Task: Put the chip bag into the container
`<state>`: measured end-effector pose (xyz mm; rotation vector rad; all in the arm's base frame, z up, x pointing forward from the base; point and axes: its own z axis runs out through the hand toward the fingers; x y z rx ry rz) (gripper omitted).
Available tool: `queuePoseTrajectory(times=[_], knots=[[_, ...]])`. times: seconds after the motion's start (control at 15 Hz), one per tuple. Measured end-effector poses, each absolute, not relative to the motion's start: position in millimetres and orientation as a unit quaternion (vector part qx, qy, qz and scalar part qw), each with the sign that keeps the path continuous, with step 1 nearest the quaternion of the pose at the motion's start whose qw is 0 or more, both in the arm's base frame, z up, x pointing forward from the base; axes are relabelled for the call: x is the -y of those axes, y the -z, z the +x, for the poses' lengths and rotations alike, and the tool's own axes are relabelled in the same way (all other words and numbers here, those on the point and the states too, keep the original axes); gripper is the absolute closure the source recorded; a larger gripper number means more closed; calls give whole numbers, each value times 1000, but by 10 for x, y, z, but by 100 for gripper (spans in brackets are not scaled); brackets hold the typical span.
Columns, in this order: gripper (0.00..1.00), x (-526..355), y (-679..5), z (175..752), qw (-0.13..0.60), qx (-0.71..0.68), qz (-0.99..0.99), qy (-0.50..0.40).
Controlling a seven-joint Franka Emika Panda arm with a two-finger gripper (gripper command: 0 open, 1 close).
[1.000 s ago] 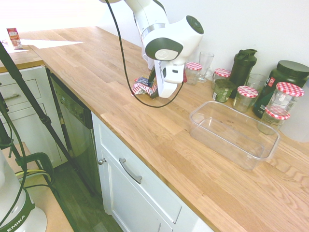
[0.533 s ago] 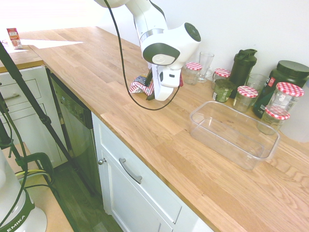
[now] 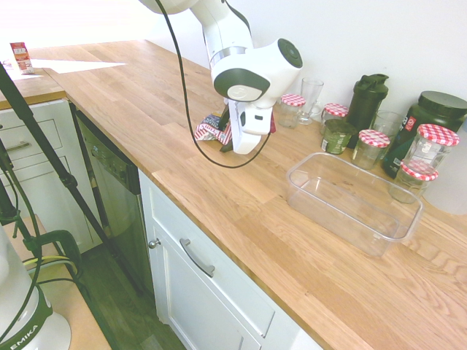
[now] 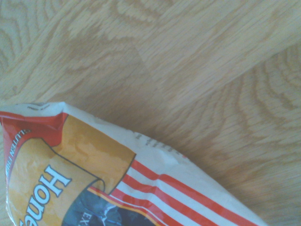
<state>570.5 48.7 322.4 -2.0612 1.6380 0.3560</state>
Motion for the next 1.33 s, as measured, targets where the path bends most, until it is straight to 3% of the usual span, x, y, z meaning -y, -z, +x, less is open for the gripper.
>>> queuePoseTrajectory(times=[1.33], knots=[[100,44,-3302,5689,245,-610,-744,-117]])
